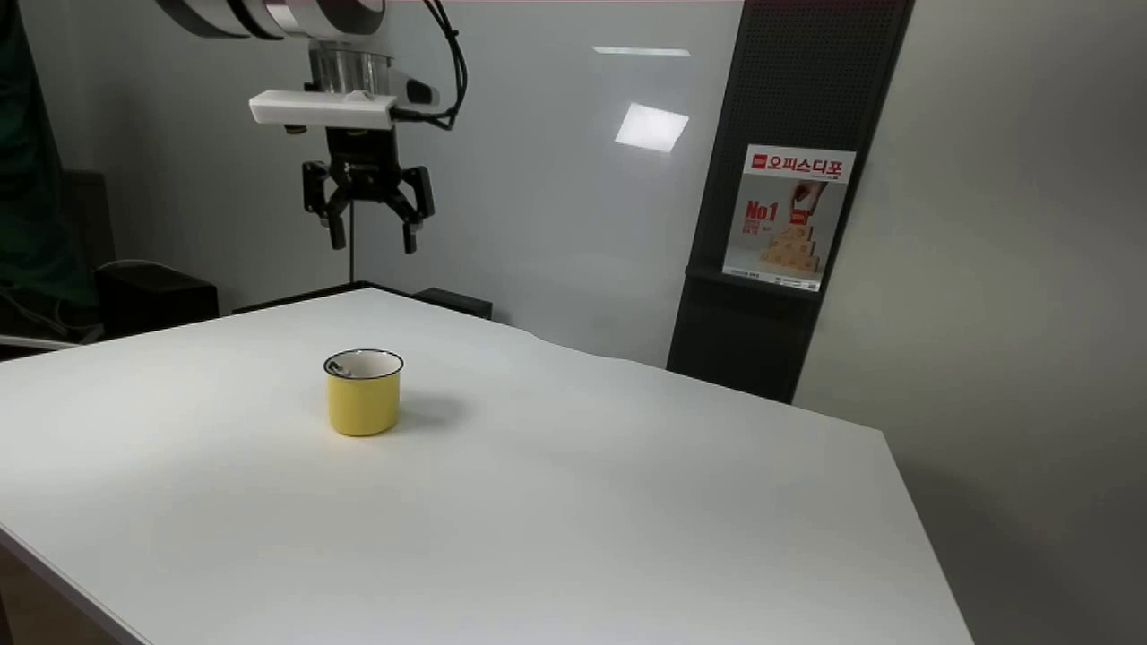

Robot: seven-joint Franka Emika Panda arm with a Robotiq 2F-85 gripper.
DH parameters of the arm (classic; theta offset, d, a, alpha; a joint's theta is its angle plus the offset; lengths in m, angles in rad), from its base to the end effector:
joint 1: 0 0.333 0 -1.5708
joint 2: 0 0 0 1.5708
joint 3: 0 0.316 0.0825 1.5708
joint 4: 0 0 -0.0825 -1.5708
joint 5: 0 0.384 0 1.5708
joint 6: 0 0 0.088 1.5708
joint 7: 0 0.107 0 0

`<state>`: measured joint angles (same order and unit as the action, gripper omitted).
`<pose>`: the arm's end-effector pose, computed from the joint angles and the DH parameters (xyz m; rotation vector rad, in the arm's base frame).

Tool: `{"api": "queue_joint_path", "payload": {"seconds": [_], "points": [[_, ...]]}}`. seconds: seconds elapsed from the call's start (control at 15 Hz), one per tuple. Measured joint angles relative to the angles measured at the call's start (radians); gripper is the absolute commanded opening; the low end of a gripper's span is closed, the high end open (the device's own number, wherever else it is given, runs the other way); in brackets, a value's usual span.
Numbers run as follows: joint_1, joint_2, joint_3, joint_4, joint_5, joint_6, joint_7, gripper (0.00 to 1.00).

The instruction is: Move the pen from the cup to the table, to the cup, then to the table

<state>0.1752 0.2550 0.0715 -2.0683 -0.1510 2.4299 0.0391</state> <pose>0.5775 0.1438 0.3191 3.0281 0.4785 0.1828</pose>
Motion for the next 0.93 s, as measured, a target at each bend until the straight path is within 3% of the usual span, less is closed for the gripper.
{"api": "queue_joint_path", "payload": {"seconds": [0.4, 0.93], "points": [[-0.003, -0.041, -0.007, -0.151, -0.062, 0.126, 0.013, 1.00], [-0.025, -0.040, -0.011, -0.321, -0.038, 0.255, 0.012, 1.00]]}}
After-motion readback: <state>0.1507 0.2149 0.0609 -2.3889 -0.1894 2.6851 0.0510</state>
